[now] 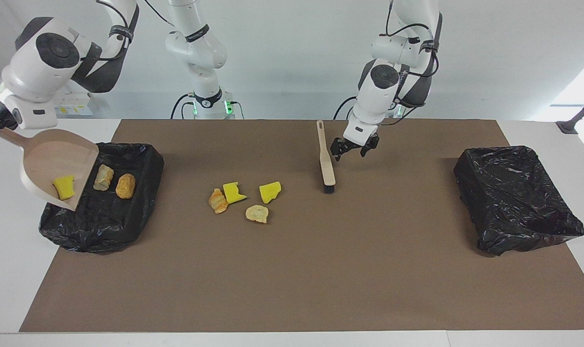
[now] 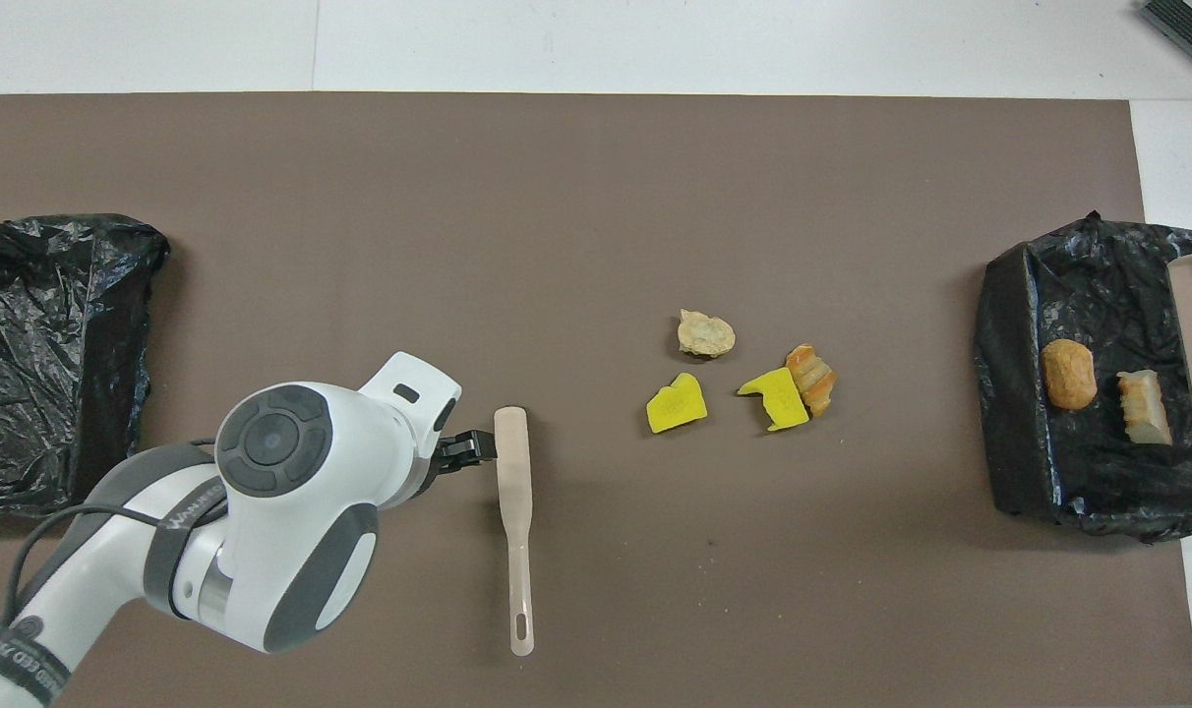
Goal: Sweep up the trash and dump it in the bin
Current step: 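Tip the dustpan into the black bag while the left gripper sets down the brush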
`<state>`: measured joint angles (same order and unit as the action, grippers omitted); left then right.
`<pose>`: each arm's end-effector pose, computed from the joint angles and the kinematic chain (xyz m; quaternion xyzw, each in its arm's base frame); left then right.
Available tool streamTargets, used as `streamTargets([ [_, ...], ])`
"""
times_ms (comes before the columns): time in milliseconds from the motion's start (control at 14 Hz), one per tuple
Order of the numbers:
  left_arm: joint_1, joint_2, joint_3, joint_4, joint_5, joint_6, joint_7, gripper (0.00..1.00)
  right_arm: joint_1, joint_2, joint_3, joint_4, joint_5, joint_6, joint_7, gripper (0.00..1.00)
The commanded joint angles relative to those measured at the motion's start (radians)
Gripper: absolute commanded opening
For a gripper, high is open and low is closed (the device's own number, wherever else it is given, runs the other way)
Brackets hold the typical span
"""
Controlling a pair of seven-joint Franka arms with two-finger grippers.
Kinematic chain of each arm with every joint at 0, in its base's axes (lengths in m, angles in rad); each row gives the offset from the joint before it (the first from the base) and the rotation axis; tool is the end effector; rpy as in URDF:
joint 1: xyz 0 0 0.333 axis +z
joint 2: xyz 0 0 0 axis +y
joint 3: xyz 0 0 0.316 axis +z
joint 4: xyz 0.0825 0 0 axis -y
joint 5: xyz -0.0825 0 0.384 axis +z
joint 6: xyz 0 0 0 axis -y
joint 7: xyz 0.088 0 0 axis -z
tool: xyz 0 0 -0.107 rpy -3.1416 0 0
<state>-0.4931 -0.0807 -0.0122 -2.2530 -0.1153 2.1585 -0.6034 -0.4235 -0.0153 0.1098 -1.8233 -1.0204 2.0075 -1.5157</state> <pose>0.4411 -0.2494 0.3974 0.9956 0.0812 -0.0307 0.0365 0.5404 -0.2284 0.5805 0.6245 0.6240 -0.3129 0.3503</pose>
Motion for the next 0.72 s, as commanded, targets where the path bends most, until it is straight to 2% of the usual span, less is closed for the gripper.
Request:
streamTargets([
  [0, 0.091, -0.077, -0.009, 0.006, 0.017, -0.107, 0.126, 1.00, -0.006, -0.025, 0.007, -0.069, -0.035, 0.045, 0.015, 0.00],
  [143, 0.146, -0.114, -0.008, 0.016, 0.017, -0.187, 0.227, 1.00, 0.018, -0.026, 0.005, -0.106, -0.041, 0.048, 0.064, 0.00],
  [358, 0.238, -0.119, -0.008, 0.073, 0.017, -0.264, 0.347, 1.00, 0.031, -0.051, 0.004, -0.044, -0.089, 0.036, -0.045, 0.00],
  [501, 0.289, -0.116, -0.008, 0.085, 0.017, -0.269, 0.425, 1.00, 0.029, -0.061, 0.001, -0.019, -0.093, 0.040, -0.110, 0.00],
  [645, 0.336, -0.116, -0.008, 0.092, 0.031, -0.269, 0.490, 1.00, 0.041, -0.074, 0.004, -0.052, -0.081, 0.034, -0.077, 0.00],
])
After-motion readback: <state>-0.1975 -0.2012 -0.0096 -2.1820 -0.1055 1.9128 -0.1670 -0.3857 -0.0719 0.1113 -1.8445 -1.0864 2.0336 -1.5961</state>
